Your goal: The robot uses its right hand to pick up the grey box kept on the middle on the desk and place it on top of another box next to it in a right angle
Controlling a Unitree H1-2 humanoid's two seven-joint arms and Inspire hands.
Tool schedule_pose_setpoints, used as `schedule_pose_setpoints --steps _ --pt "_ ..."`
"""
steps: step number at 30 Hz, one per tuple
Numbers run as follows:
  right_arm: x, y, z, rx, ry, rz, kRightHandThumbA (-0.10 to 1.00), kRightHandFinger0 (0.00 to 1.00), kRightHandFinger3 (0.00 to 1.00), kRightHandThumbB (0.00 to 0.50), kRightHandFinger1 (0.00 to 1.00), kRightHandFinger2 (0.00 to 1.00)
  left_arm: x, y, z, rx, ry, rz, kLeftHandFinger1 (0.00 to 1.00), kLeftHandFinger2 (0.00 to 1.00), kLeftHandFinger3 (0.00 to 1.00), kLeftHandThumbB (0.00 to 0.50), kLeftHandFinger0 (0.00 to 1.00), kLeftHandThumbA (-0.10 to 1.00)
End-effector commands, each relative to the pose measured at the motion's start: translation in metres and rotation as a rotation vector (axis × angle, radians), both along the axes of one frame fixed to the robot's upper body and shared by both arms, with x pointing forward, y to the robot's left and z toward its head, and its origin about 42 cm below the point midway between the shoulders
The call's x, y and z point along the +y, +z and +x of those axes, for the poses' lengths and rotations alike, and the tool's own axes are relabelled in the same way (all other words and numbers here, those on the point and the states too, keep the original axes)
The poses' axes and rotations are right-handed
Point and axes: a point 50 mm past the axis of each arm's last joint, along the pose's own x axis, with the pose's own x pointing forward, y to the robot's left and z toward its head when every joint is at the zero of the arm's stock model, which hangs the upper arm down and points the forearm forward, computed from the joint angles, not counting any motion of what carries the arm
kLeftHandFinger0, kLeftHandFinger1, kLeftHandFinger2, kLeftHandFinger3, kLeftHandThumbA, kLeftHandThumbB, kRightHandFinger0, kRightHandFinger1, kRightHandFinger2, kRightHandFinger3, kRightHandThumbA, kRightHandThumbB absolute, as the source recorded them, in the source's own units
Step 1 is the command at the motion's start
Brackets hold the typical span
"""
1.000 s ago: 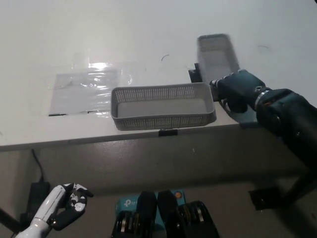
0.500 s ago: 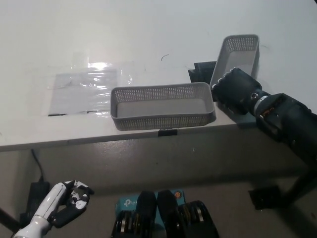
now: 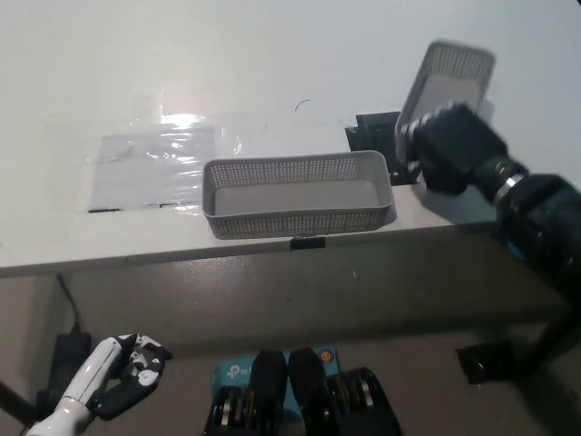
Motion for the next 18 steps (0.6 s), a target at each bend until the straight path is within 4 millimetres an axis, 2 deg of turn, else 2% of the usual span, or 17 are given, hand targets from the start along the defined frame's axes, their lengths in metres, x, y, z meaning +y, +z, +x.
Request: schedule_pose_setpoints --steps 1,2,4,5,6,7,8,10,12,13,14,16,18 --pt "-0.003 0.068 0.007 -0.146 0.088 0.153 -0.1 0.0 0.33 0.203 0.0 0.33 0.005 0.009 0.0 -0.024 -0.014 0.025 0.14 0.22 0.49 0.206 0.24 0.52" --pt "-0.003 0.075 0.01 -0.144 0.092 0.158 -0.1 0.0 0.3 0.202 0.0 0.32 0.005 0.009 0.001 -0.031 -0.018 0.023 0.13 0.21 0.49 0.201 0.23 0.52" --pt "0.002 0.088 0.008 -0.168 0.117 0.143 -0.1 0.0 0.26 0.26 0.0 0.32 0.005 0.007 0.001 -0.033 -0.022 0.022 0.12 0.2 0.48 0.19 0.22 0.52" --pt "0.004 0.092 0.008 -0.176 0.126 0.137 -0.1 0.0 0.25 0.271 0.0 0.32 0.005 0.007 0.001 -0.034 -0.023 0.023 0.12 0.2 0.48 0.189 0.22 0.52" --pt "0.01 0.104 0.005 -0.189 0.142 0.137 -0.1 0.0 0.24 0.251 0.0 0.3 0.005 0.007 0.0 -0.034 -0.023 0.017 0.12 0.21 0.46 0.174 0.22 0.48" --pt "0.013 0.108 0.003 -0.19 0.147 0.14 -0.1 0.0 0.23 0.249 0.0 0.3 0.005 0.006 0.0 -0.035 -0.023 0.013 0.12 0.21 0.46 0.175 0.21 0.47" --pt "0.018 0.113 0.001 -0.18 0.159 0.154 -0.1 0.0 0.28 0.208 0.05 0.36 0.005 0.006 0.0 -0.036 -0.026 0.014 0.12 0.21 0.46 0.171 0.21 0.48" --pt "0.03 0.125 -0.005 -0.148 0.223 0.217 -0.1 0.0 0.27 0.249 0.08 0.37 0.005 0.006 0.0 -0.031 -0.024 0.013 0.12 0.21 0.48 0.184 0.2 0.49" --pt "0.048 0.132 -0.013 -0.121 0.282 0.242 -0.1 0.0 0.28 0.246 0.1 0.39 0.005 0.007 0.0 -0.027 -0.024 0.02 0.12 0.2 0.49 0.189 0.2 0.5" --pt "0.059 0.133 -0.018 -0.113 0.296 0.246 -0.1 0.0 0.35 0.232 0.1 0.43 0.005 0.008 0.001 -0.029 -0.028 0.029 0.12 0.2 0.49 0.185 0.2 0.51" --pt "0.069 0.133 -0.023 -0.099 0.309 0.244 -0.1 0.0 0.37 0.214 0.09 0.42 0.005 0.007 0.001 -0.034 -0.032 0.039 0.12 0.2 0.49 0.186 0.2 0.53" --pt "0.085 0.127 -0.028 -0.049 0.358 0.273 -0.1 0.0 0.37 0.228 0.06 0.43 0.005 0.007 0.002 -0.029 -0.032 0.047 0.12 0.19 0.49 0.174 0.21 0.53" --pt "0.103 0.117 -0.034 0.01 0.417 0.307 -0.1 0.0 0.38 0.288 0.06 0.43 0.004 0.006 0.003 -0.03 -0.035 0.027 0.11 0.2 0.48 0.177 0.2 0.5"
